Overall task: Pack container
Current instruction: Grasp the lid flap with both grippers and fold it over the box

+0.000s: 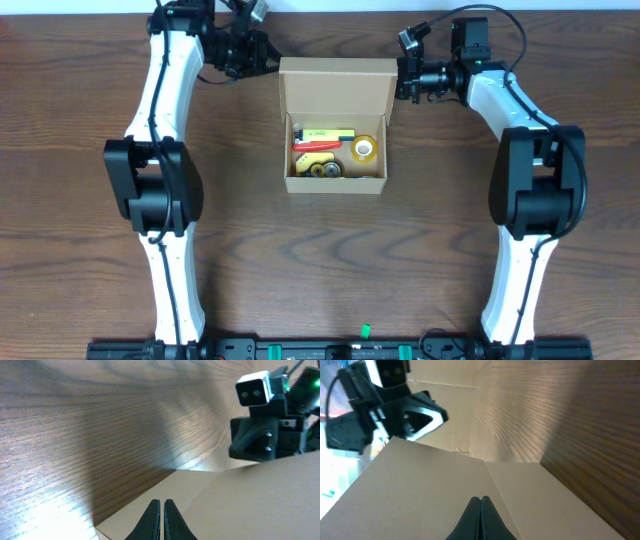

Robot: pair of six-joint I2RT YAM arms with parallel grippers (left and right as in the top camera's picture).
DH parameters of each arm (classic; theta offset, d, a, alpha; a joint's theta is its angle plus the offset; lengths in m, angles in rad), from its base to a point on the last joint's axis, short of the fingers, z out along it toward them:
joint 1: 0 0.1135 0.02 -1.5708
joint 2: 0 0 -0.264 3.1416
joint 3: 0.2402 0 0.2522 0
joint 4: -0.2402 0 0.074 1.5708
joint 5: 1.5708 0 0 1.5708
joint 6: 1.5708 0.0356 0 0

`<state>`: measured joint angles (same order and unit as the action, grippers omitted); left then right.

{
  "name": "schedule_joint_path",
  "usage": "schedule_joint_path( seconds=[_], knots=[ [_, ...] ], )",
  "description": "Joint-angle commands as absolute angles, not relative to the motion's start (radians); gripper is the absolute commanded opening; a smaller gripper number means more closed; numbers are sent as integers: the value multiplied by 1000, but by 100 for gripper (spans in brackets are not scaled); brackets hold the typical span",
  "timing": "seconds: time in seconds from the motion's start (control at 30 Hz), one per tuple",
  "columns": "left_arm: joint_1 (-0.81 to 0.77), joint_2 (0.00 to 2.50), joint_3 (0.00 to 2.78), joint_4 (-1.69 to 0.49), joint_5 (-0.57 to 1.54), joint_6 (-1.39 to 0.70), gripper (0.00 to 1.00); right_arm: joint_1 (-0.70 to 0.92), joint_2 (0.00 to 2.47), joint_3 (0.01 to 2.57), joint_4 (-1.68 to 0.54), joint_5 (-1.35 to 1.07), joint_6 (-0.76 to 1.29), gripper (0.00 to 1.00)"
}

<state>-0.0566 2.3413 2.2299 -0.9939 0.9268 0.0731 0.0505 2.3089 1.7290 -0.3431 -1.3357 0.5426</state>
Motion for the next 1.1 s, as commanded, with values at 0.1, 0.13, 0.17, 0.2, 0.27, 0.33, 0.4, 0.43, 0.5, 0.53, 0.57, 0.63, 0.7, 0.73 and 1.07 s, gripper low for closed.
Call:
schedule_joint_path(
  seconds=[0.1, 0.13, 0.17, 0.2, 0.27, 0.33, 0.4, 0.43, 0.5, 0.53, 0.57, 0.63, 0.7, 0.73, 1.07],
  knots=[
    [-83, 2264, 2259, -1044, 875, 144, 6, 75, 2248, 1747, -345, -1358, 426, 2],
    [-89, 2259, 2259, -1052, 850, 144, 6, 78, 2238, 1747, -345, -1358, 407, 2],
    [-95, 2255, 2259, -1060, 826, 144, 6, 81, 2227, 1747, -345, -1358, 397, 2],
    [-100, 2250, 2259, -1067, 803, 144, 6, 86, 2217, 1747, -345, -1359, 386, 2],
    [-109, 2241, 2259, -1079, 775, 145, 6, 93, 2199, 1747, -345, -1359, 379, 2],
    [-114, 2233, 2259, -1084, 774, 146, 6, 101, 2184, 1747, -347, -1359, 376, 2],
    [-118, 2223, 2259, -1093, 772, 146, 6, 110, 2173, 1747, -361, -1359, 357, 2],
    [-118, 2221, 2259, -1100, 764, 146, 6, 113, 2170, 1747, -370, -1359, 341, 2],
    [-121, 2214, 2259, -1125, 729, 146, 6, 124, 2165, 1747, -397, -1357, 301, 2],
    [-122, 2212, 2259, -1140, 711, 146, 6, 128, 2164, 1747, -411, -1356, 285, 2],
    [-123, 2210, 2259, -1155, 694, 147, 6, 132, 2164, 1747, -433, -1345, 266, 2],
    [-126, 2209, 2259, -1195, 675, 147, 6, 137, 2164, 1747, -516, -1283, 205, 2],
    [-128, 2209, 2259, -1235, 673, 158, 6, 138, 2162, 1747, -626, -1199, 129, 2],
    [-129, 2209, 2259, -1251, 667, 159, 6, 138, 2160, 1747, -672, -1166, 93, 1],
    [-137, 2209, 2259, -1423, 588, 204, 6, 156, 2069, 1747, -807, -932, 6, 2]
  ],
)
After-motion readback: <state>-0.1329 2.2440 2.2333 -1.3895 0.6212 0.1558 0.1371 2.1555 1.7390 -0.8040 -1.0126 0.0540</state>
